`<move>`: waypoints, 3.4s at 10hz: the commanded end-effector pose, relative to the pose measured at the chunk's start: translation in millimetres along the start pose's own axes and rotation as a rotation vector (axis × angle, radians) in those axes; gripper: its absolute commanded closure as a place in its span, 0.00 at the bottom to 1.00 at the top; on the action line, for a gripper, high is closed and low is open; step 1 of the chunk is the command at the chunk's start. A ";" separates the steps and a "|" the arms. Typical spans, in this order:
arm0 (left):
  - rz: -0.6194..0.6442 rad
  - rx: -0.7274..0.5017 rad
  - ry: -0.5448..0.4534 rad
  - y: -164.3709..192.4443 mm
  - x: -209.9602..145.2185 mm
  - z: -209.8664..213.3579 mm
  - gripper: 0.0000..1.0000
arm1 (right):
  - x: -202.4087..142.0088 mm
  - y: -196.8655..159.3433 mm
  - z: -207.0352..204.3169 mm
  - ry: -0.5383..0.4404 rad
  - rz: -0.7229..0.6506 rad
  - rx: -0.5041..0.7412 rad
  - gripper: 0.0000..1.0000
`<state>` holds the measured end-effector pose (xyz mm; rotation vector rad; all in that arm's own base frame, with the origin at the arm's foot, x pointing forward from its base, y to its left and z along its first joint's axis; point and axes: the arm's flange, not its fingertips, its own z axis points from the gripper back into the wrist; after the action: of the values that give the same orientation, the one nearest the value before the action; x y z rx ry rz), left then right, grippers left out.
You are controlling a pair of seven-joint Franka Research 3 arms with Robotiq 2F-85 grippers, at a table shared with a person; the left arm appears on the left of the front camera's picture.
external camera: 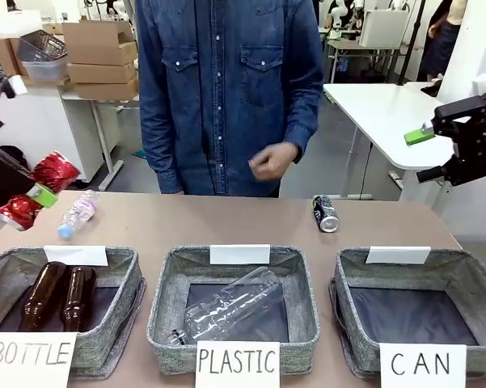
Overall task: Sort the can waste into the basket.
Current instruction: Pick up the can waste from the table and place it in the right Fabric basket.
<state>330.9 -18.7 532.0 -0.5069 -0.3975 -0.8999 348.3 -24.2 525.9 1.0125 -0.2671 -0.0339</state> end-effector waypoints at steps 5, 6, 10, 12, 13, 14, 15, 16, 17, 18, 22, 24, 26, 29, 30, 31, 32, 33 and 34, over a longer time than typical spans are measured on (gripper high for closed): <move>-0.351 -0.240 -0.090 -176.1 154.8 -105.2 0.60 | -38.3 -58.3 190.5 -0.222 -0.172 -0.151 0.00; -0.422 -0.266 -0.083 -208.9 192.3 -140.8 0.60 | -58.5 -69.0 215.7 -0.302 -0.186 -0.147 0.00; -0.702 -0.259 -0.073 -290.0 303.6 -324.7 0.60 | -71.1 -78.8 234.3 -0.333 -0.198 -0.147 0.00; -0.768 -0.267 -0.070 -309.8 317.3 -363.7 0.60 | -71.1 -78.8 234.3 -0.333 -0.198 -0.147 0.00; -0.778 -0.274 -0.071 -314.7 319.6 -379.2 0.60 | -71.1 -78.8 234.3 -0.333 -0.198 -0.147 0.00; -0.778 -0.273 -0.072 -311.8 320.6 -385.4 0.60 | -71.1 -78.8 234.3 -0.333 -0.198 -0.147 0.00; -0.757 -0.268 -0.054 -306.2 320.3 -387.5 0.60 | -71.1 -78.8 234.3 -0.333 -0.198 -0.147 0.00; -0.728 -0.255 -0.042 -301.4 320.0 -387.8 0.60 | -71.1 -78.8 234.3 -0.333 -0.198 -0.147 0.00; -0.708 -0.255 -0.031 -300.3 321.3 -387.9 0.60 | -71.1 -78.8 234.3 -0.333 -0.198 -0.147 0.00; -0.707 -0.262 -0.026 -300.1 320.7 -387.6 0.15 | -71.1 -78.8 234.3 -0.333 -0.198 -0.147 0.00; -0.713 -0.249 -0.026 -297.6 322.3 -382.8 0.00 | -71.1 -78.8 234.3 -0.333 -0.198 -0.147 0.00; -0.707 -0.247 -0.028 -295.4 322.8 -377.5 0.00 | -71.1 -78.8 234.3 -0.333 -0.198 -0.147 0.00; -0.644 -0.270 0.038 -290.3 317.0 -359.8 0.00 | -72.1 -78.9 233.0 -0.324 -0.206 -0.150 0.00; -0.552 -0.297 0.133 -253.5 282.3 -284.2 0.00 | -52.0 -68.1 211.5 -0.217 -0.158 -0.126 0.00; -0.474 -0.335 0.156 -225.2 258.6 -246.1 0.00 | -38.6 -56.5 196.6 -0.173 -0.125 -0.090 0.00; -0.390 -0.347 0.147 -198.0 232.2 -214.0 0.00 | -25.4 -45.0 179.6 -0.129 -0.099 -0.065 0.00; -0.296 -0.325 0.124 -167.7 203.3 -182.3 0.00 | -12.9 -32.1 159.2 -0.083 -0.072 -0.037 0.00; -0.180 -0.292 0.094 -137.8 173.9 -149.8 0.00 | -1.7 -17.6 137.1 -0.048 -0.046 -0.008 0.00; -0.059 -0.269 0.042 -107.3 140.0 -111.4 0.00 | 9.8 -1.7 109.0 -0.027 -0.020 0.002 0.00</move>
<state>347.7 -269.5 545.9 -0.7350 -0.2311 -1.1333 317.4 -127.8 574.9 1.0012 -0.2850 -0.1010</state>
